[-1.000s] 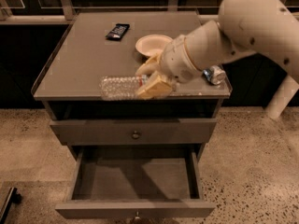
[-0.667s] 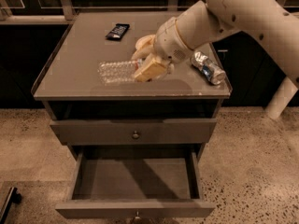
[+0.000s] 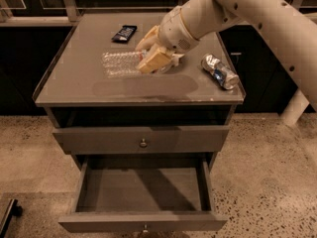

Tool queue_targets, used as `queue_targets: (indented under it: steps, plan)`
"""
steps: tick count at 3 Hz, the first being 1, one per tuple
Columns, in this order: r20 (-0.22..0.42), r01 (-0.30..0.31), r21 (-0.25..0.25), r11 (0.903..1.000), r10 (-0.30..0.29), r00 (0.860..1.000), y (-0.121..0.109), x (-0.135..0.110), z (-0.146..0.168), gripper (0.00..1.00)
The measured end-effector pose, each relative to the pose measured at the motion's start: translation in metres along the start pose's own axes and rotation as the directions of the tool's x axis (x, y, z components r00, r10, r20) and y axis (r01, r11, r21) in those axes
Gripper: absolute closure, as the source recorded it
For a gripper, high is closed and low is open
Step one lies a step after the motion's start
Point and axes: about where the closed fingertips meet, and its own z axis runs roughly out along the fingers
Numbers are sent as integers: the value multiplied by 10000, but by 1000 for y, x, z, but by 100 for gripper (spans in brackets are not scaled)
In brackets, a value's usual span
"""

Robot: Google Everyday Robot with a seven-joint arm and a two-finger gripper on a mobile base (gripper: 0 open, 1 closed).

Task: Pick water bottle from middle drawer and place on counter

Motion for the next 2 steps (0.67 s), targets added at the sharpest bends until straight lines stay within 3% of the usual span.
queue_targets:
  steps: [2]
  plan:
    - [-242,-72,122,9999,75,9997,5,6,4,35]
